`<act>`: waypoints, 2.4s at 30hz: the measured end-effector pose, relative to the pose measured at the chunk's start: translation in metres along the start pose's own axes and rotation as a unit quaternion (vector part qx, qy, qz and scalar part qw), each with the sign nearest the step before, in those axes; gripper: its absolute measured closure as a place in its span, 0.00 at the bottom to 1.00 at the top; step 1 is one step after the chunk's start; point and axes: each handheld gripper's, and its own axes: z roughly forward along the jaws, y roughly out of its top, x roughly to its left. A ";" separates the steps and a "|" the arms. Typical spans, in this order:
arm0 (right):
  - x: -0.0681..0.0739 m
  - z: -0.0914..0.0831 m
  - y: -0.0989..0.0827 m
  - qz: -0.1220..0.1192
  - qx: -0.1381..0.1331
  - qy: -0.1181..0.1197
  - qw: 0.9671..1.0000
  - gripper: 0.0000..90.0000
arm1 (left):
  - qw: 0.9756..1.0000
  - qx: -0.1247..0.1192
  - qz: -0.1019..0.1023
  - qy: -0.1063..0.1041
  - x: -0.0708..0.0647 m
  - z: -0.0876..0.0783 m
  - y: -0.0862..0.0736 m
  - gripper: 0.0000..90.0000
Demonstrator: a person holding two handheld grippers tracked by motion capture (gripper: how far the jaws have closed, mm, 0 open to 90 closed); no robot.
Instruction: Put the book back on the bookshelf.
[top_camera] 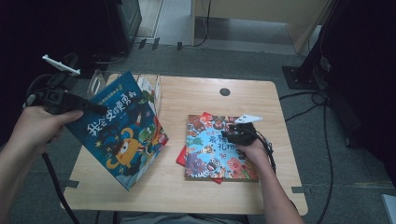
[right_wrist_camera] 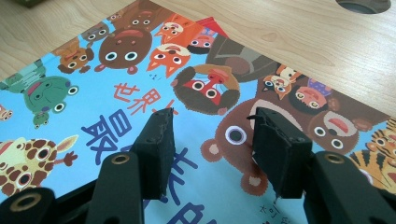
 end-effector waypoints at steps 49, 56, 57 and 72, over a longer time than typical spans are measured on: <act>0.002 0.001 0.000 -0.019 0.003 -0.011 1.000 0.55 | 0.981 -0.085 -0.166 0.060 0.104 -0.077 -0.048 0.92; 0.003 0.002 0.001 -0.021 0.004 -0.014 1.000 0.55 | 0.976 -0.101 -0.178 0.077 0.114 -0.078 -0.038 0.92; 0.002 0.002 0.001 -0.020 0.003 -0.013 1.000 0.55 | 0.976 -0.101 -0.177 0.077 0.115 -0.077 -0.036 0.92; 0.002 0.002 0.001 -0.023 0.003 -0.014 1.000 0.56 | 0.969 -0.122 -0.187 0.105 0.120 -0.076 -0.020 0.92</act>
